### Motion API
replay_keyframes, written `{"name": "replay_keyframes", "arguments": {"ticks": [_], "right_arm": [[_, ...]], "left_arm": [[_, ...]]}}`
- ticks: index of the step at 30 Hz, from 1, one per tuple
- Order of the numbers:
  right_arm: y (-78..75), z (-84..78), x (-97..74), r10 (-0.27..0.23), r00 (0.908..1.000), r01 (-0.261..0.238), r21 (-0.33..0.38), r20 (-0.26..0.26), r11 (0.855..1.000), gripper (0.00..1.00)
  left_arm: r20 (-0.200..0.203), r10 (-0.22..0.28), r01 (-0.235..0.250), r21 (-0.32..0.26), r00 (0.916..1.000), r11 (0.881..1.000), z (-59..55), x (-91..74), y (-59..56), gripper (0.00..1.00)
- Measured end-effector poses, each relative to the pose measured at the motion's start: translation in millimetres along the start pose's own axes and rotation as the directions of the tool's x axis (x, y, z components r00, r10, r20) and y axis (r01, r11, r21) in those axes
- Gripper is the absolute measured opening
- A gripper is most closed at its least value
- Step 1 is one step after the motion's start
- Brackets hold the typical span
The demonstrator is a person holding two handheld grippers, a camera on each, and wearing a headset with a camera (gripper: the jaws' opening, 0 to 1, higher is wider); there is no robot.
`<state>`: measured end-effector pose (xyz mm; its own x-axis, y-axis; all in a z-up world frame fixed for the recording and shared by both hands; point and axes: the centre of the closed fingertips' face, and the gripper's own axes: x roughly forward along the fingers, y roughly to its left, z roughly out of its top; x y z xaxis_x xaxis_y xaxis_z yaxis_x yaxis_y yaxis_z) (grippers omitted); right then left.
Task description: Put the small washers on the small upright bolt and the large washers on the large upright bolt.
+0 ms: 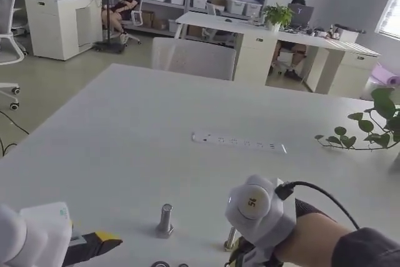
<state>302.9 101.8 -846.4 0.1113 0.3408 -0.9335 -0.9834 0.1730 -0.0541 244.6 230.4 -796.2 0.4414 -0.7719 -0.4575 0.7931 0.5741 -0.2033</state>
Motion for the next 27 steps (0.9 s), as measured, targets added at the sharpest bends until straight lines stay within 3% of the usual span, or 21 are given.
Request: {"name": "replay_keyframes", "arguments": {"ticks": [16,27], "right_arm": [[-10.4,-11.2,-17.9,-0.037,0.9993,0.037,0.034,0.0,0.999,0.13],[-23.6,-2.8,-37.7,-0.076,0.997,0.075,0.027,0.017,0.997,0.13]], "left_arm": [[-0.002,-0.006,0.006,0.006,1.0,1.0,0.6,0.4,-3.5,0.88],[-0.004,-0.004,0.004,0.008,1.0,1.0,0.6,0.5,-3.2,0.88]]}}
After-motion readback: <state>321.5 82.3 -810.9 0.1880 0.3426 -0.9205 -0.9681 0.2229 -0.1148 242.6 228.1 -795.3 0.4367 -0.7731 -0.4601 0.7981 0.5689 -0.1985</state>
